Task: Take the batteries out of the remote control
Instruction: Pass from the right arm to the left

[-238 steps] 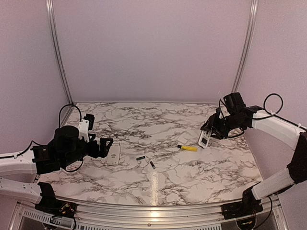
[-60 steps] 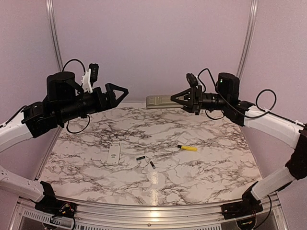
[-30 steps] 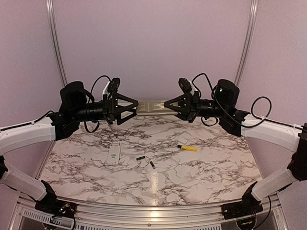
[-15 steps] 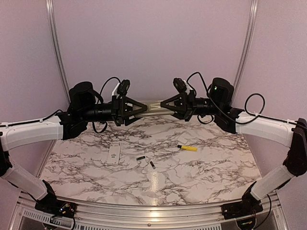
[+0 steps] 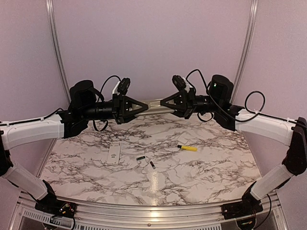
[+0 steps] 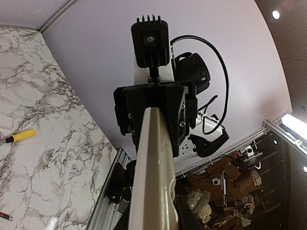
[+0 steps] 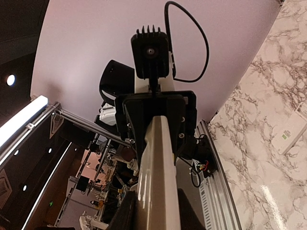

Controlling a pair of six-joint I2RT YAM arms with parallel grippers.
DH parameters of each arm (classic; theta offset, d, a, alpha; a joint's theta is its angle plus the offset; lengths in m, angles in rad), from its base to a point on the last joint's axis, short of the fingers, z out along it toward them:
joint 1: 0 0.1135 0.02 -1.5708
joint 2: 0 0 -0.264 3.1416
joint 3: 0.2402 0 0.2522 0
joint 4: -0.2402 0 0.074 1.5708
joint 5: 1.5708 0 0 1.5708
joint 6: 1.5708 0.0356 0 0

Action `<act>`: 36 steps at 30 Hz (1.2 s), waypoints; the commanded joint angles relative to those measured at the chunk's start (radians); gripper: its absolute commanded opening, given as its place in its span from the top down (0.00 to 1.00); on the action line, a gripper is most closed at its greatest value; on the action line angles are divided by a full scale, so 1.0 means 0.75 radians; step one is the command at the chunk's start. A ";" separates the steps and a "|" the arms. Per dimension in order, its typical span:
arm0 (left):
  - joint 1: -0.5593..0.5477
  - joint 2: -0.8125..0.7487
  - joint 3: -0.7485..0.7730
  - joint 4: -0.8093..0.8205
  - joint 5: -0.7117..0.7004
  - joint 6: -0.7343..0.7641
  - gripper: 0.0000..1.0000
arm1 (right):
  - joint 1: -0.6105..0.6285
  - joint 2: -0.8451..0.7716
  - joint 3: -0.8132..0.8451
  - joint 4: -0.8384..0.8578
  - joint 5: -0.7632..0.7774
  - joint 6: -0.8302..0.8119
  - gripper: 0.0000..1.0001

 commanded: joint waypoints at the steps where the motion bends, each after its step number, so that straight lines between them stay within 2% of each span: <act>1: -0.008 0.027 0.034 0.005 -0.008 0.013 1.00 | 0.009 0.012 0.064 -0.013 -0.015 -0.034 1.00; 2: -0.008 0.027 0.030 0.005 -0.014 0.013 1.00 | 0.007 0.010 0.068 -0.036 -0.009 -0.049 1.00; 5: -0.009 0.015 0.012 -0.005 -0.045 0.015 1.00 | -0.023 -0.002 0.093 -0.162 0.001 -0.132 0.70; 7: -0.009 0.002 0.002 -0.035 -0.073 0.032 1.00 | -0.055 -0.022 0.116 -0.274 0.019 -0.206 0.55; 10: -0.009 -0.017 0.002 -0.141 -0.123 0.075 1.00 | -0.125 -0.065 0.130 -0.373 0.021 -0.272 0.40; 12: -0.009 -0.029 -0.001 -0.188 -0.153 0.085 1.00 | -0.171 -0.090 0.132 -0.438 0.016 -0.311 0.35; 16: -0.009 -0.036 0.002 -0.274 -0.194 0.090 1.00 | -0.236 -0.127 0.162 -0.645 0.036 -0.436 0.30; 23: -0.018 -0.063 0.025 -0.421 -0.315 0.192 1.00 | -0.248 -0.161 0.188 -0.954 0.200 -0.619 0.29; 26: -0.027 -0.063 0.043 -0.505 -0.375 0.202 1.00 | -0.248 -0.187 0.171 -0.966 0.242 -0.627 0.30; 30: -0.059 -0.057 0.027 -0.499 -0.439 0.186 1.00 | -0.240 -0.218 0.157 -0.944 0.270 -0.628 0.30; 36: -0.085 0.015 0.083 -0.482 -0.478 0.137 1.00 | -0.173 -0.241 0.159 -0.935 0.441 -0.615 0.31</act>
